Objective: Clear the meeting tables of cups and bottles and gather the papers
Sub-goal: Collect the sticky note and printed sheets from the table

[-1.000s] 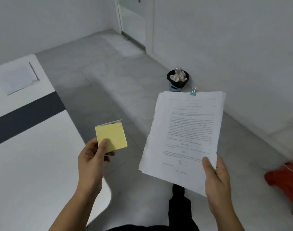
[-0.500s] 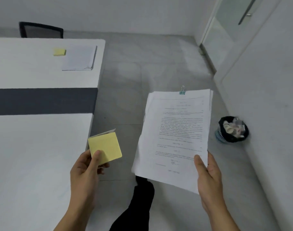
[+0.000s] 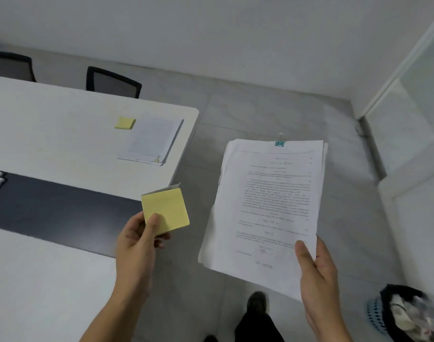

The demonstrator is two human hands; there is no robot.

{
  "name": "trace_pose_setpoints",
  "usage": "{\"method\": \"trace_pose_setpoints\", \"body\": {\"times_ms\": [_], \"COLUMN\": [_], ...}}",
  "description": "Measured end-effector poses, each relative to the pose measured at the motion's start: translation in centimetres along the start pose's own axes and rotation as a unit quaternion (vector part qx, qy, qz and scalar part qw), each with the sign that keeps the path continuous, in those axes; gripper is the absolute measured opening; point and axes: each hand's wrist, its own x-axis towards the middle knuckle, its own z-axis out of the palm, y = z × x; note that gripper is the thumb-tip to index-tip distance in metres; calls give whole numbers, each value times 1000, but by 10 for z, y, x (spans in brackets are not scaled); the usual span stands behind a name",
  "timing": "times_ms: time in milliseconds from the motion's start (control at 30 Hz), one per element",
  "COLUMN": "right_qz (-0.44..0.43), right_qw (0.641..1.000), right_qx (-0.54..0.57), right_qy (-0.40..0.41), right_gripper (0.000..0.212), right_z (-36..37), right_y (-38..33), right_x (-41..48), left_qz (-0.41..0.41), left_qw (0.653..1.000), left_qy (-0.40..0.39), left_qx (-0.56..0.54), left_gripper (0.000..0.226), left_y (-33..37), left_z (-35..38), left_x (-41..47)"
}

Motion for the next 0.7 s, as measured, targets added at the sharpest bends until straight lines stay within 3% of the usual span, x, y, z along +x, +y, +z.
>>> {"method": "trace_pose_setpoints", "body": {"times_ms": [200, 367, 533, 700], "right_qz": [22, 29, 1, -13], "right_qw": [997, 985, 957, 918], "right_qx": [2, -22, -78, -127], "right_qy": [-70, -168, -279, -374], "right_gripper": [29, 28, 27, 25], "right_z": [49, 106, 189, 276], "right_y": [-4, -52, -113, -135], "right_x": [172, 321, 442, 513], "left_qz": [-17, -19, 2, -16], "left_qw": [997, 987, 964, 930], "left_qy": [79, 162, 261, 356], "left_qx": [12, -1, -40, -86], "left_gripper": [18, 17, 16, 15], "left_y": [-12, 19, 53, 40], "left_z": [85, 146, 180, 189], "left_x": [105, 191, 254, 302]}}
